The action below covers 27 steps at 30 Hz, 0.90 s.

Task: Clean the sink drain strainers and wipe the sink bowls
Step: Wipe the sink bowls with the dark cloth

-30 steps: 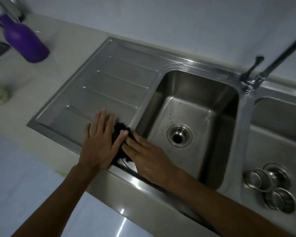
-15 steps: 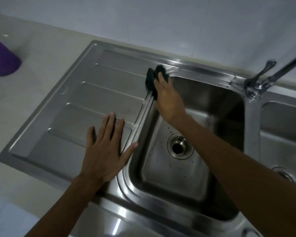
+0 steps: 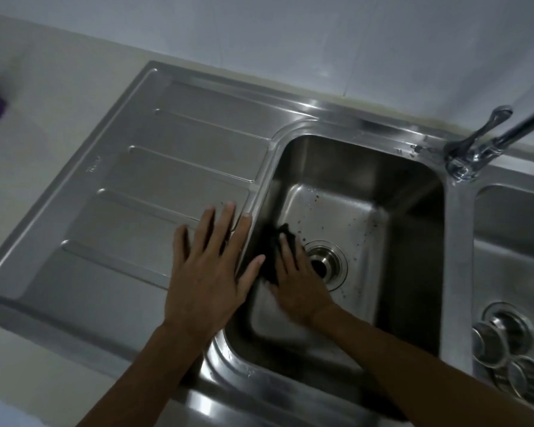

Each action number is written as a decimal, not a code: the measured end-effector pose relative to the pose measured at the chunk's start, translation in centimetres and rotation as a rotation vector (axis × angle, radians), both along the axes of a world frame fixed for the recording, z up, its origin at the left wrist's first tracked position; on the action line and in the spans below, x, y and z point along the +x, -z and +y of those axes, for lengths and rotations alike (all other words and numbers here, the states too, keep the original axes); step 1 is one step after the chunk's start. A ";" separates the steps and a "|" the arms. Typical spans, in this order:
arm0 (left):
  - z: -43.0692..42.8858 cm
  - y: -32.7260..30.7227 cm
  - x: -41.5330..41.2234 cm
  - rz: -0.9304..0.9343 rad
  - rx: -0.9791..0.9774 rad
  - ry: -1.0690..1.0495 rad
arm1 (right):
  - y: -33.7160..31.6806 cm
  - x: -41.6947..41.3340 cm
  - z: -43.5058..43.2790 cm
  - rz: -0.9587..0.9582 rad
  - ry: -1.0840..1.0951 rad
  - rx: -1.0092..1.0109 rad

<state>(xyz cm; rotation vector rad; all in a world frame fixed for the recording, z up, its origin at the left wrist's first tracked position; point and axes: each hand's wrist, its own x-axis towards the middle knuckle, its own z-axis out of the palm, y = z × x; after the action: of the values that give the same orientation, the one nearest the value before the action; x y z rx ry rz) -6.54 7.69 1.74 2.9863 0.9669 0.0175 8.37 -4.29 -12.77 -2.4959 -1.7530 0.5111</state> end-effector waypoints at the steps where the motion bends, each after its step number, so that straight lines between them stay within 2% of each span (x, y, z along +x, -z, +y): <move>1: 0.1 0.1 0.1 -0.007 0.008 0.011 | 0.1 2.0 0.8 -0.027 0.056 0.015; 4: 0.1 0.3 0.0 -0.033 0.004 0.006 | -1.2 8.7 2.0 -0.072 0.235 -0.070; 6: 0.2 0.3 0.0 -0.021 0.012 0.002 | -2.8 11.3 0.2 -0.095 0.387 -0.049; 8: 0.2 0.2 0.0 -0.018 0.015 0.009 | -4.0 11.6 -2.8 -0.162 0.388 -0.198; 10: 0.2 0.0 0.0 -0.029 0.017 0.015 | -3.2 9.1 -4.7 -0.131 0.356 -0.399; 11: 0.3 -0.1 0.1 -0.042 0.025 0.015 | -2.7 7.4 -5.1 -0.112 0.294 -0.413; 13: 0.2 -0.2 0.0 -0.074 0.040 0.013 | -1.8 4.1 -4.7 -0.009 0.134 -0.313; 15: 0.1 -0.1 0.0 -0.098 0.058 0.006 | -1.1 2.9 -3.8 0.061 0.088 -0.248; 20: 0.4 0.8 -0.1 -0.141 0.091 0.026 | 0.1 4.0 -4.7 -0.067 0.070 -0.145; 24: 0.3 0.9 -0.2 -0.175 0.097 0.037 | -1.0 4.9 -4.6 -0.058 0.291 -0.049; 27: 0.3 1.0 -0.3 -0.151 0.095 0.031 | -1.9 7.8 -3.9 -0.112 0.460 -0.132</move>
<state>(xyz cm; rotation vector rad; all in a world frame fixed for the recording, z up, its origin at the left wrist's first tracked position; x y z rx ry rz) -6.86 7.99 0.70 3.0303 0.9282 0.2919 16.21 -8.23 -10.91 -2.9401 -1.1370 0.4682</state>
